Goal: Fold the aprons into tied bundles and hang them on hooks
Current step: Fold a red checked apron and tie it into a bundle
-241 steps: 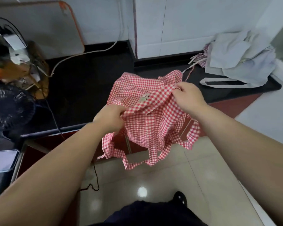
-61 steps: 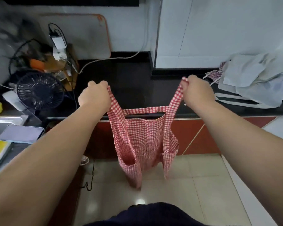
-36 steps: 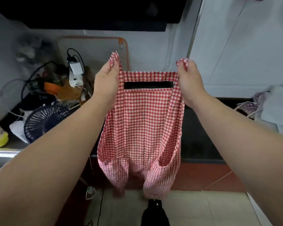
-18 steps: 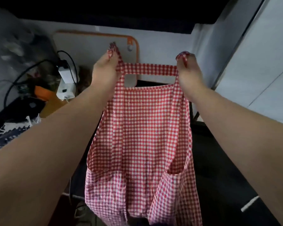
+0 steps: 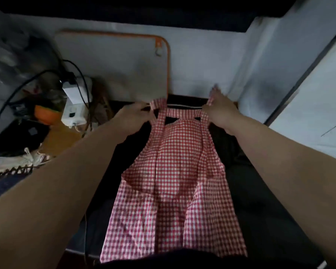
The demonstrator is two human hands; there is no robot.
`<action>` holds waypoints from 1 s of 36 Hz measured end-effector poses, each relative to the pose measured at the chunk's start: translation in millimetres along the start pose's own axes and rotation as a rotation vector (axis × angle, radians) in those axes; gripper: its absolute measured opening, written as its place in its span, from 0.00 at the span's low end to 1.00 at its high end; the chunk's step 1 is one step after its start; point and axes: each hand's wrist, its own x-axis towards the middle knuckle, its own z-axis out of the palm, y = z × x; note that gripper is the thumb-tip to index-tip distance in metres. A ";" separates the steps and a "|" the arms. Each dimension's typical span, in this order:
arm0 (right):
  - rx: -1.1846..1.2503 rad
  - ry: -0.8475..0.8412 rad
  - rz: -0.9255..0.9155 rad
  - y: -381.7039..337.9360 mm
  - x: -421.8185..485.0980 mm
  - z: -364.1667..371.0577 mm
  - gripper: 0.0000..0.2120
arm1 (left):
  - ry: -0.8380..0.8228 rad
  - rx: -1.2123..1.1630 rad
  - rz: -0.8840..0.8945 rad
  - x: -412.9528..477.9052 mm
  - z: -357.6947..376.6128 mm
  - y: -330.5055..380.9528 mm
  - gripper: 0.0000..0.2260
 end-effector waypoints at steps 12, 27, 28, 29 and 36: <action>-0.410 -0.491 0.208 45.1 -95.1 70.7 0.21 | -0.528 0.615 -0.141 -60.8 40.7 -106.0 0.22; -0.712 -0.767 0.360 83.8 -118.4 103.3 0.17 | -0.338 0.972 -0.157 -78.9 70.2 -169.2 0.26; -0.746 -0.784 0.348 82.2 -118.9 101.2 0.16 | -0.339 0.962 -0.154 -79.1 70.3 -170.1 0.23; -0.783 -0.777 0.303 81.1 -119.1 99.0 0.14 | -0.349 0.946 -0.147 -79.5 71.2 -168.9 0.20; -0.366 -0.378 -0.063 74.7 -109.0 89.2 0.09 | -0.216 0.435 0.153 -66.1 74.3 -120.5 0.05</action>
